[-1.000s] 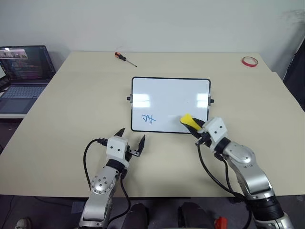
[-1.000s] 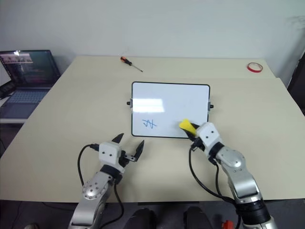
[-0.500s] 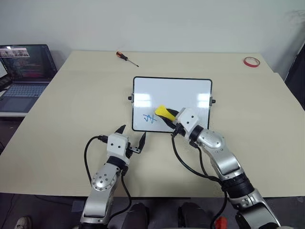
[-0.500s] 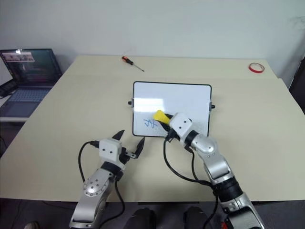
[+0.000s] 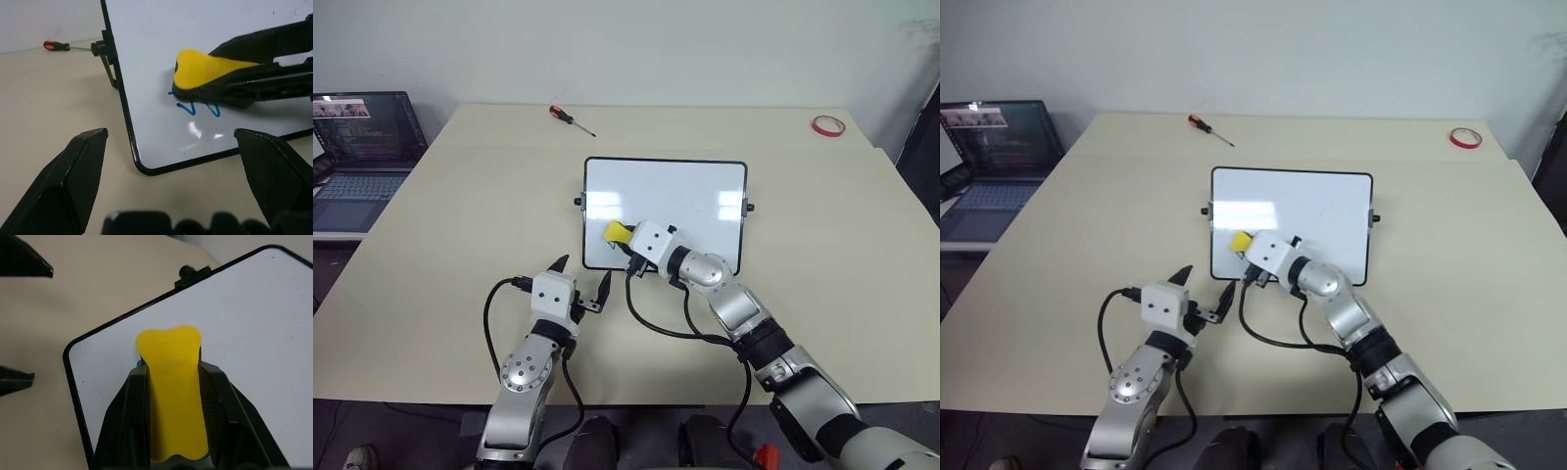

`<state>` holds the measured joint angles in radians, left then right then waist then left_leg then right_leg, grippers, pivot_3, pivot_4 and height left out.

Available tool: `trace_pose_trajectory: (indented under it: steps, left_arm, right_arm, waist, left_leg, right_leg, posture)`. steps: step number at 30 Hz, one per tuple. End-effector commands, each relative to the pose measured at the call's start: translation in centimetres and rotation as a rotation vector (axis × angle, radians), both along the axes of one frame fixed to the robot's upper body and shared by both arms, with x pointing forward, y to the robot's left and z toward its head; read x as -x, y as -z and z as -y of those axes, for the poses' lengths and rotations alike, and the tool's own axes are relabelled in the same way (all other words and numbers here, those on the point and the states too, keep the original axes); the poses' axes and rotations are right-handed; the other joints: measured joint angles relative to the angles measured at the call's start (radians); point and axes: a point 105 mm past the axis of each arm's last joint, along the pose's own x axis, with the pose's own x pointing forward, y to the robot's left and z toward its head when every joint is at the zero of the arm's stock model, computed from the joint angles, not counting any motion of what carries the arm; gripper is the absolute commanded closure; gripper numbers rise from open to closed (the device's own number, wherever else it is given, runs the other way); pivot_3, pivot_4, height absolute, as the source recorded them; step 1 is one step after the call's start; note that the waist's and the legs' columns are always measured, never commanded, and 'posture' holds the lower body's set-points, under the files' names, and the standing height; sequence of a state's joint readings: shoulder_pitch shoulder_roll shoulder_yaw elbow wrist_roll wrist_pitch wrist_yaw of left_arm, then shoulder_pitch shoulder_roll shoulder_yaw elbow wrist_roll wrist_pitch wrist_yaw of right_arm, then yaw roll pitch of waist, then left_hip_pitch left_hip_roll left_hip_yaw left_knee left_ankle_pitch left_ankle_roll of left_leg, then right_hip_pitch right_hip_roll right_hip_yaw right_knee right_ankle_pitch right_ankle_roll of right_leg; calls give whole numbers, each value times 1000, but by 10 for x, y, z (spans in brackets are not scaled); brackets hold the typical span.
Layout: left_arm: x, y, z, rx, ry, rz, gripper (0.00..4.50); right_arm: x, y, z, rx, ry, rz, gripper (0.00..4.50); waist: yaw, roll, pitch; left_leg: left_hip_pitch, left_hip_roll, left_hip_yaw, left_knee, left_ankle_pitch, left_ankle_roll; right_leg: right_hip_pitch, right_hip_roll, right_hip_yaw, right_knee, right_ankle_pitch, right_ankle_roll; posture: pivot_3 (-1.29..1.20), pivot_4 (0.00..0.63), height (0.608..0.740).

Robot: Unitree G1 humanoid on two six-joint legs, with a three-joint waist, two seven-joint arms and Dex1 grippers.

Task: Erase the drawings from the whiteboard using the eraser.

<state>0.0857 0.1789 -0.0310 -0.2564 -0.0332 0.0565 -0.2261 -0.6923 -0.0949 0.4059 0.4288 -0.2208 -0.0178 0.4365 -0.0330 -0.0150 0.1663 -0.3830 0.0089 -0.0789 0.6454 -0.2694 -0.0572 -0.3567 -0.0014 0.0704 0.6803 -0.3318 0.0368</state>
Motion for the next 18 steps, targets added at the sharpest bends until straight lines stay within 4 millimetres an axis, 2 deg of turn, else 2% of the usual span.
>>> trace_pose_trajectory:
  steps: [1,6,9,18]
  left_arm:
    - [3,-15,0,1,-9,55,0]
    - [3,-19,2,2,-8,59,0]
    - [4,-20,3,1,-10,61,0]
    - [4,-23,5,4,-17,67,0]
  right_arm:
    - [-9,-21,-5,-33,20,77,3422]
    - [-18,-29,-8,-71,57,98,3422]
    - [-17,-22,-10,-69,54,76,3422]
    - [9,26,-16,17,-52,-87,3422]
  waist:
    - [0,0,0]
    - [-1,0,0]
    - [-1,0,0]
    - [-1,0,0]
  left_leg:
    - [0,0,0,0,0,0]
    - [0,0,0,0,0,0]
    - [0,0,0,0,0,0]
    - [1,0,0,0,0,0]
  right_leg:
    - [0,0,0,0,0,0]
    - [0,0,0,1,0,0]
    - [0,0,0,1,0,0]
    - [0,0,0,1,0,0]
  posture:
    - [0,150,740]
    - [0,150,740]
    - [0,150,740]
    - [0,150,740]
